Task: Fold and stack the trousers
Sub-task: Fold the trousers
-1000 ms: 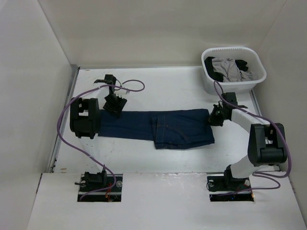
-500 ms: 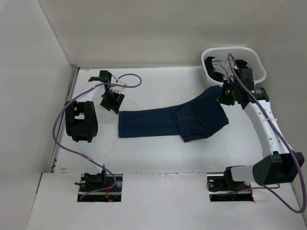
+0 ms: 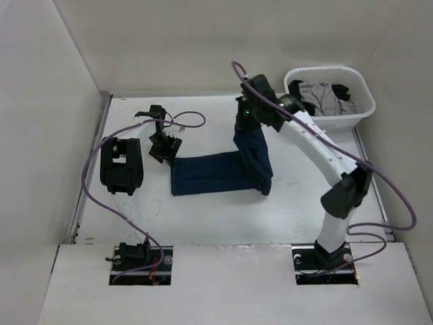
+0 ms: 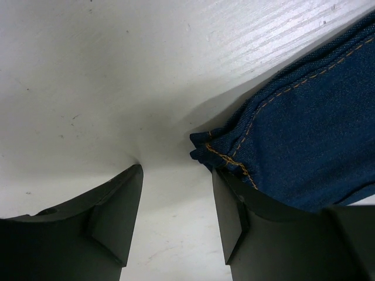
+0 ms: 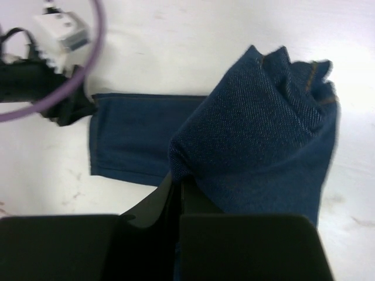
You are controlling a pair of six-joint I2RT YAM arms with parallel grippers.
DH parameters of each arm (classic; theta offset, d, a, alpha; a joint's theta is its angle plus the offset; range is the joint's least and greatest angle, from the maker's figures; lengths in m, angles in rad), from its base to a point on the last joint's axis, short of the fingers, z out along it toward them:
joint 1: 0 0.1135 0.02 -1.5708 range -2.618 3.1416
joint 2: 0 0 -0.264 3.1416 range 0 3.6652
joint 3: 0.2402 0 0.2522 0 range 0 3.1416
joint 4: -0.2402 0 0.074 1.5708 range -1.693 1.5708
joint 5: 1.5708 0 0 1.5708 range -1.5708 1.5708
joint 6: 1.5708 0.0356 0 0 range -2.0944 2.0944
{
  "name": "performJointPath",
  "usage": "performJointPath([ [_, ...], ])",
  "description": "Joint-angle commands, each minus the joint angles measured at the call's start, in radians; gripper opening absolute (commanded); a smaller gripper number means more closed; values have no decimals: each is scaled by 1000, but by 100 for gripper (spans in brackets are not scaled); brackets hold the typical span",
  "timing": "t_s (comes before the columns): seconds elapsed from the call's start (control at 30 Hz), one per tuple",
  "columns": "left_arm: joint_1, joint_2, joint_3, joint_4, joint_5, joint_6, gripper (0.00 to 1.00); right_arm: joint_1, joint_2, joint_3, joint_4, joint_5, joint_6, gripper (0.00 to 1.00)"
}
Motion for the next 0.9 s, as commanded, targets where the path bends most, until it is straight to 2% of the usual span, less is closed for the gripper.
performJointPath([
  [0.0,17,35,-38,54,52,-18,49,92,102,175,54,28,50,0],
  [0.13,46,41,-44,59,66,-15,49,178,232,281,66,11,73,0],
  [0.47,109,75,-22,62,92,-12,49,308,413,269,267,-93,98,0],
  [0.6,116,84,-16,59,92,-10,49,331,447,266,345,-101,133,5],
  [0.63,117,84,-13,59,92,-10,49,337,450,257,373,-104,136,17],
  [0.67,119,86,-12,59,92,-10,49,346,449,240,411,-110,130,38],
  [0.77,131,86,5,54,92,-10,49,365,408,187,538,-224,69,77],
  [0.8,140,81,14,53,89,-10,49,367,372,157,584,-269,46,95],
  [0.83,151,72,25,51,84,-10,49,368,322,109,632,-292,24,100],
  [0.87,164,58,39,46,83,-10,49,368,259,41,678,-291,9,100],
])
